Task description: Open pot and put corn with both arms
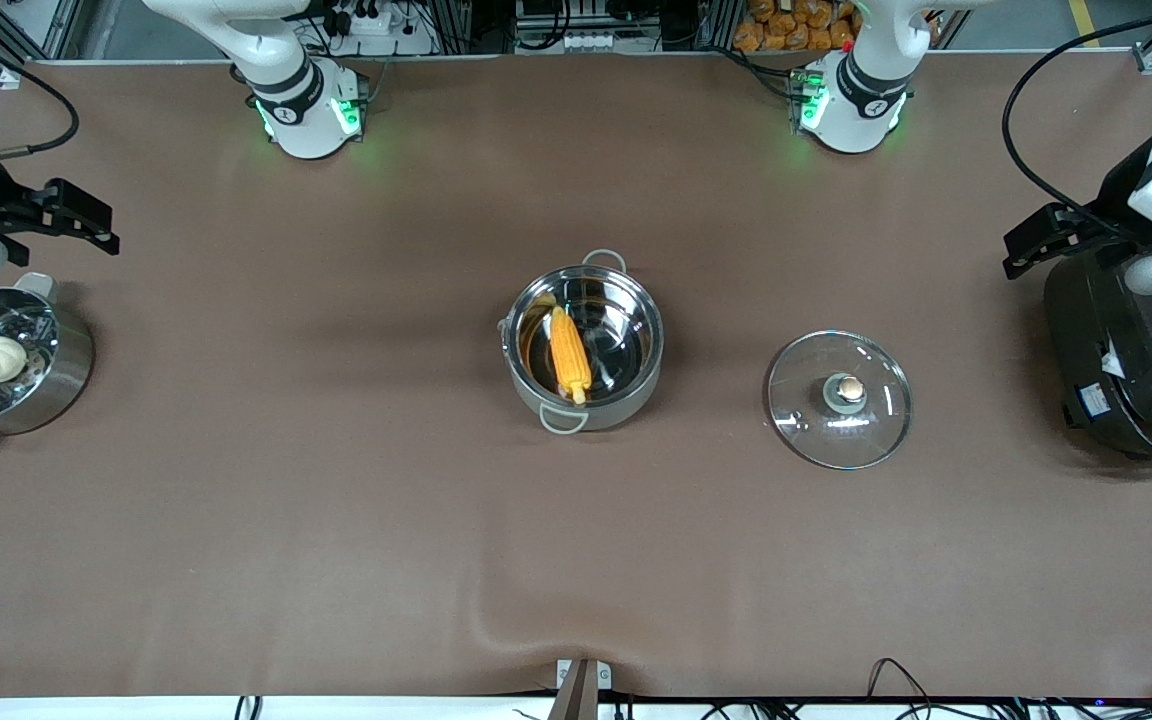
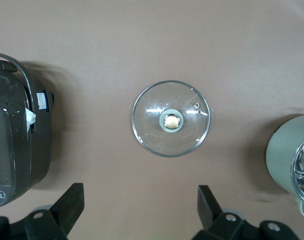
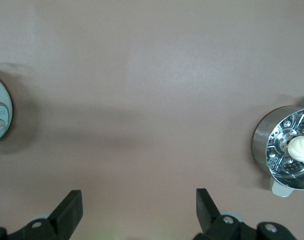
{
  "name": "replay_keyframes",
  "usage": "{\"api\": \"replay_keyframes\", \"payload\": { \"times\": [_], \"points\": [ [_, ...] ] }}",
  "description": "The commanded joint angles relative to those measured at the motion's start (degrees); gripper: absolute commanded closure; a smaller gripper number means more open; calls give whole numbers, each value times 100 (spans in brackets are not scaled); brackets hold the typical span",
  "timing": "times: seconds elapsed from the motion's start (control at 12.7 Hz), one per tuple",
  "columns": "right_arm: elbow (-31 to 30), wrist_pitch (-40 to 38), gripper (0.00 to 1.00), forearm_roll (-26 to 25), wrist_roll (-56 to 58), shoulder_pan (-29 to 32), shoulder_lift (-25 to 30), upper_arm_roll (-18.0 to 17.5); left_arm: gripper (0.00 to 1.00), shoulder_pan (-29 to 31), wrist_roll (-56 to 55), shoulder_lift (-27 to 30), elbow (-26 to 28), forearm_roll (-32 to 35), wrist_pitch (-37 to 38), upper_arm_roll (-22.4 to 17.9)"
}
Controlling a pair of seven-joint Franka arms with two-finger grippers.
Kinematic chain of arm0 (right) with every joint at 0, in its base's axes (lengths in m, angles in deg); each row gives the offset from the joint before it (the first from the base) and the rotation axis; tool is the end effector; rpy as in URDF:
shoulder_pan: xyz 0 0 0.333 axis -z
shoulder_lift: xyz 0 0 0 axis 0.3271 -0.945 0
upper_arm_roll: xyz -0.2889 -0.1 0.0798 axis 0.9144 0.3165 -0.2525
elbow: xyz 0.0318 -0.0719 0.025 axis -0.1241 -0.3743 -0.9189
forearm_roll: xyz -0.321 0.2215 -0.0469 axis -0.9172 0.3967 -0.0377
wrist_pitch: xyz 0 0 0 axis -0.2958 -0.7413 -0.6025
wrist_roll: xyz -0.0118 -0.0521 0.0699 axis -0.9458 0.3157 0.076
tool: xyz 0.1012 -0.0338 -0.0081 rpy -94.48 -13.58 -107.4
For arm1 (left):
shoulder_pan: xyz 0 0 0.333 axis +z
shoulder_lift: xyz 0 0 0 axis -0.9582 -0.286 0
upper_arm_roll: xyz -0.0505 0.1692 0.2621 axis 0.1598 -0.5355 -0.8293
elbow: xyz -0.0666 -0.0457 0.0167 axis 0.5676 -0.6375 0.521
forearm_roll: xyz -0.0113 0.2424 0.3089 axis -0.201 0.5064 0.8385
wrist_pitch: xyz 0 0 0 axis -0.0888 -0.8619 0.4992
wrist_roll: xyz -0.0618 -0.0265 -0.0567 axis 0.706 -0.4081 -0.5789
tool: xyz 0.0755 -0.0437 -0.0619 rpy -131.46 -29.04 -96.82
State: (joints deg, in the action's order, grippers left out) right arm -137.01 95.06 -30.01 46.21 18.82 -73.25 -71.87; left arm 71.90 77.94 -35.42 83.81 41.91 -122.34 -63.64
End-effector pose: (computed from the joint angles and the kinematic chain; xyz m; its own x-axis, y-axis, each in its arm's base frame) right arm 0.5370 0.0033 0.6260 0.9906 0.1285 -0.0475 0.1285 -0.9917 -0.0020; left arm 0.5575 -0.0617 0.6356 0.9972 0.0736 0.0152 0.0739 -0.9971 -0.0179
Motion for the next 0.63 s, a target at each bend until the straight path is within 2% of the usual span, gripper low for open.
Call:
{"api": "replay_keyframes", "payload": {
  "times": [0.0, 0.55],
  "points": [
    [-12, -75, 0, -12, 73, 115, 103, -76, 0, 25, 161, -23, -96, 11, 113, 28],
    [-12, -75, 0, -12, 73, 115, 95, -76, 0, 17, 152, -14, -131, 11, 113, 37]
  ]
}}
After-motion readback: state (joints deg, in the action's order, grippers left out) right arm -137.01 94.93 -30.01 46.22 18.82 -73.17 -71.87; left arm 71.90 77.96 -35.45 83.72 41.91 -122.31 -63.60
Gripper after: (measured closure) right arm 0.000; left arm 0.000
